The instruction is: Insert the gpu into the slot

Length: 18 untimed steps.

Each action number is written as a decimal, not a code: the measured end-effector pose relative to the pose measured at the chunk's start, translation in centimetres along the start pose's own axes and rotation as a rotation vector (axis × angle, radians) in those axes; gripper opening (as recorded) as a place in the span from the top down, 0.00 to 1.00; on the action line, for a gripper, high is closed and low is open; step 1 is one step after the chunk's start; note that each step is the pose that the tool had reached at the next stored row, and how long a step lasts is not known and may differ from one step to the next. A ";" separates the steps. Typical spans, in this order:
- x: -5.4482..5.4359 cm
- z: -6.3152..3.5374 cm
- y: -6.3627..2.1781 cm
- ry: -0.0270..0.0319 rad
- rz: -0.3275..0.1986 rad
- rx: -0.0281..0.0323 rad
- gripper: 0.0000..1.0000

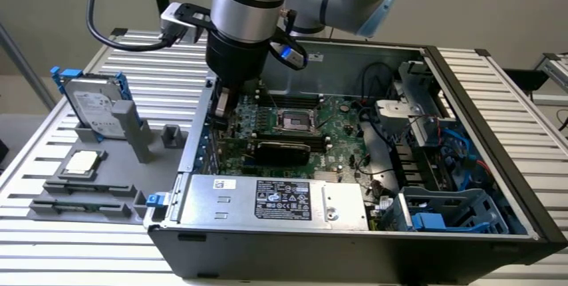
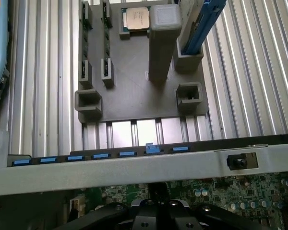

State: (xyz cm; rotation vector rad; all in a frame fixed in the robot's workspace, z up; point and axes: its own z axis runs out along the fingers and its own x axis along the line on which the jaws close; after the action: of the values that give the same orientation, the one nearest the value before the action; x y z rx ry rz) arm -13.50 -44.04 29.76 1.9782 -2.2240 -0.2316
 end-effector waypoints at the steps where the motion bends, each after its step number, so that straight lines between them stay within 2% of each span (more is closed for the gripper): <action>1: 0.0 -0.02 0.00 0.0006 0.000 0.0000 0.89; 9: 0.0 -0.10 0.04 0.0048 0.003 0.0004 0.89; 18: 0.0 0.12 0.07 0.0049 0.003 0.0009 0.89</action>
State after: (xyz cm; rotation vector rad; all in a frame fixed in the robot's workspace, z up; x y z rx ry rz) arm -13.60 -44.03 29.66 1.9737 -2.2243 -0.2252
